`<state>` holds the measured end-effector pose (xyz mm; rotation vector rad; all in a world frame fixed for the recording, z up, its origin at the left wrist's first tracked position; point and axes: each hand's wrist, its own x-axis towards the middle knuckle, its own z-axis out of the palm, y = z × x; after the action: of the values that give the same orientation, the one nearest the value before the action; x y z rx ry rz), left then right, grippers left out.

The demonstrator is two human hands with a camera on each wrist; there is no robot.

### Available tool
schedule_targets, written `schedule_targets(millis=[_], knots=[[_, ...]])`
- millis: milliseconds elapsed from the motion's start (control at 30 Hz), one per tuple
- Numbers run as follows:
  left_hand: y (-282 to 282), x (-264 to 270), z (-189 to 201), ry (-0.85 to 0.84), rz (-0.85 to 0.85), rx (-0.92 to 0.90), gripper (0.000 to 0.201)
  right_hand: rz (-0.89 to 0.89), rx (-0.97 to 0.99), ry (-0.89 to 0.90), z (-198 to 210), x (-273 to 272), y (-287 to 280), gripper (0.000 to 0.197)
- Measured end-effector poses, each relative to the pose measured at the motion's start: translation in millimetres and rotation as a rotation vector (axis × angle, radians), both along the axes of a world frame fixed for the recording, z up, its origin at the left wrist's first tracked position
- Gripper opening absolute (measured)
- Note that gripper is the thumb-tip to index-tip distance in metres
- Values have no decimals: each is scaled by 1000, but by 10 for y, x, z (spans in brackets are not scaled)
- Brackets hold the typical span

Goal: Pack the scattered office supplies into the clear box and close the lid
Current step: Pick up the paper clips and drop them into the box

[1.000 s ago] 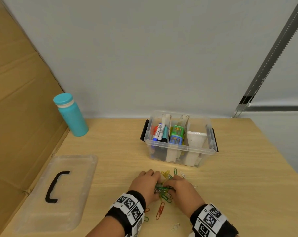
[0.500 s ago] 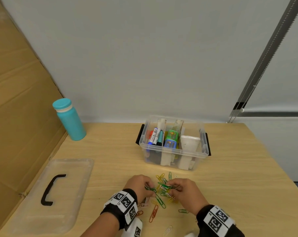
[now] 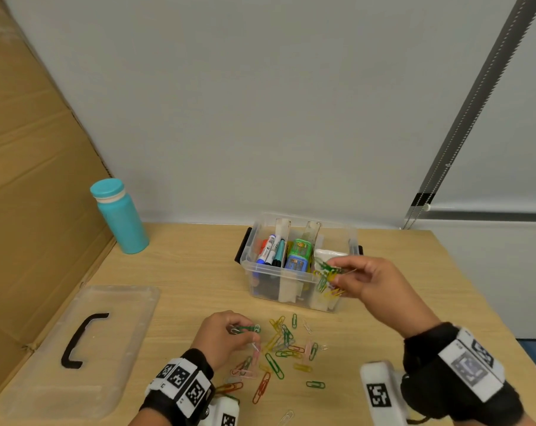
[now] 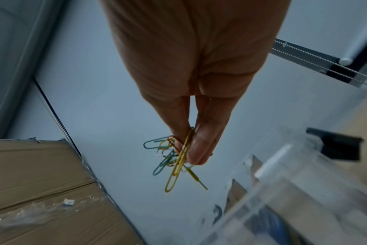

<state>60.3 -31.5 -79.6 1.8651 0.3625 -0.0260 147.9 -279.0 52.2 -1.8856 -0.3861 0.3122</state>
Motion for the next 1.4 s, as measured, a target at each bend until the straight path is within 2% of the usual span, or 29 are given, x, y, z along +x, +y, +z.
schedule_targets(millis=[133, 267, 400, 600, 667, 733, 867, 967, 1133, 1267, 1400], knots=[[10, -55, -5, -33, 29, -51, 16, -44, -69, -106, 89, 282, -64, 32], [2, -84, 4, -35, 51, -80, 14, -64, -316, -192, -7, 626, -10, 22], [1, -94, -16, -21, 72, -85, 10, 20, -681, -303, -173, 844, 154, 23], [-20, -140, 3, -23, 78, -86, 12, 228, -1021, -259, -332, 942, 392, 34], [-33, -165, 31, -38, 84, -93, 12, 227, -1009, -235, -325, 927, 386, 37], [-48, -188, 62, -43, 85, -104, 10, 165, -919, -241, -301, 842, 308, 40], [-131, -183, 204, -59, 69, -110, 9, -78, -757, -570, -447, 565, 11, 31], [-270, -45, 451, -104, -15, -54, 9, -141, -737, -588, -660, 360, -161, 39], [-669, 468, 971, -258, -150, 137, 13, -174, -671, -577, -889, 224, -193, 46], [-988, 1040, 1072, -337, -171, 409, 23, -192, -615, -588, -994, 216, -190, 47], [-1152, 1423, 912, -140, -362, 762, 32, -199, -588, -617, -1005, 215, -194, 50]])
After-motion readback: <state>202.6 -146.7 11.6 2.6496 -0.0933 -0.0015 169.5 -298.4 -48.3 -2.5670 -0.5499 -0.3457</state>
